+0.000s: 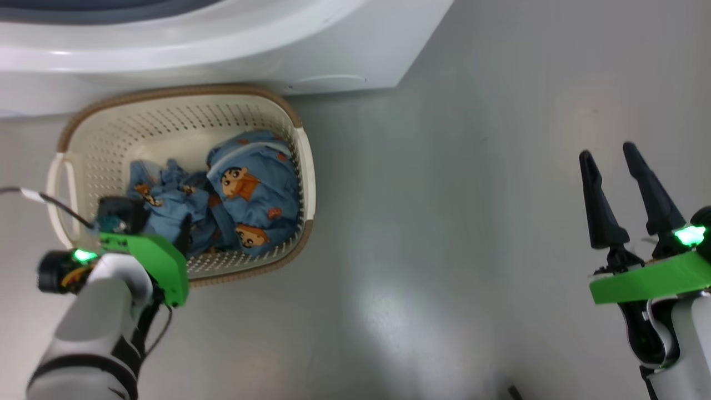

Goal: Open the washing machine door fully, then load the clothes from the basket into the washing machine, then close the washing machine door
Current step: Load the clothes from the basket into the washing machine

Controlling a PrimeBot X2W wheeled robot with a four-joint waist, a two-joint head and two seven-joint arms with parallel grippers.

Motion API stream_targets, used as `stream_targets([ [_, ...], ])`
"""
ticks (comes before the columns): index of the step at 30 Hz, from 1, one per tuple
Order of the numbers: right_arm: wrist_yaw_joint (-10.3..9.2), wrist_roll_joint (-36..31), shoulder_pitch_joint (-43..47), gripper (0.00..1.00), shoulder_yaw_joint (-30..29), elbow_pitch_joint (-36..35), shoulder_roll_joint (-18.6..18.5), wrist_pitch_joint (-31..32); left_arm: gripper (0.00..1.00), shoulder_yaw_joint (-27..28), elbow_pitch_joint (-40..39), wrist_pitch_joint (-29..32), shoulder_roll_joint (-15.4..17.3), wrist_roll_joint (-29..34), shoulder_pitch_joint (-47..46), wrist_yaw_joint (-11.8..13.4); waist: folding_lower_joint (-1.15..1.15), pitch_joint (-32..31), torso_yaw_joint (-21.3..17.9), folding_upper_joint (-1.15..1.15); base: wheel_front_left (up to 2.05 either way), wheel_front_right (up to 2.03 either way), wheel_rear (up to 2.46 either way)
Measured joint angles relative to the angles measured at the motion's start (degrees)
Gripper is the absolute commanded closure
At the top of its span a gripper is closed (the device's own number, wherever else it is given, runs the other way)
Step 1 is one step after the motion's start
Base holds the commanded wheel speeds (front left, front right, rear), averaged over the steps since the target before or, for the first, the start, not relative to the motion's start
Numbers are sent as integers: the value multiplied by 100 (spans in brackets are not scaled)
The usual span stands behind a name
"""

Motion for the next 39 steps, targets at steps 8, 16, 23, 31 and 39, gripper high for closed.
stream_targets([
  [8,0,2,-419,0,124,-78,5,-1,0,-4,238,413,213,11,-575,159,0,470,-107,0,0,0,0],
  [16,0,21,-578,0,172,-185,33,-1,0,-24,301,777,286,-38,-827,250,0,823,-255,0,0,0,0],
  [23,0,41,-808,0,293,-233,76,-1,0,-18,326,969,492,-121,-1005,368,-1,1052,-478,0,0,0,0],
  [31,0,44,-1001,0,313,-264,123,-1,0,-46,327,1180,735,-191,-1178,397,-1,1321,-714,0,0,0,0],
  [39,0,44,-1006,0,313,-290,220,-1,56,-198,327,1372,762,-178,-1257,403,0,1485,-846,0,0,0,0],
])
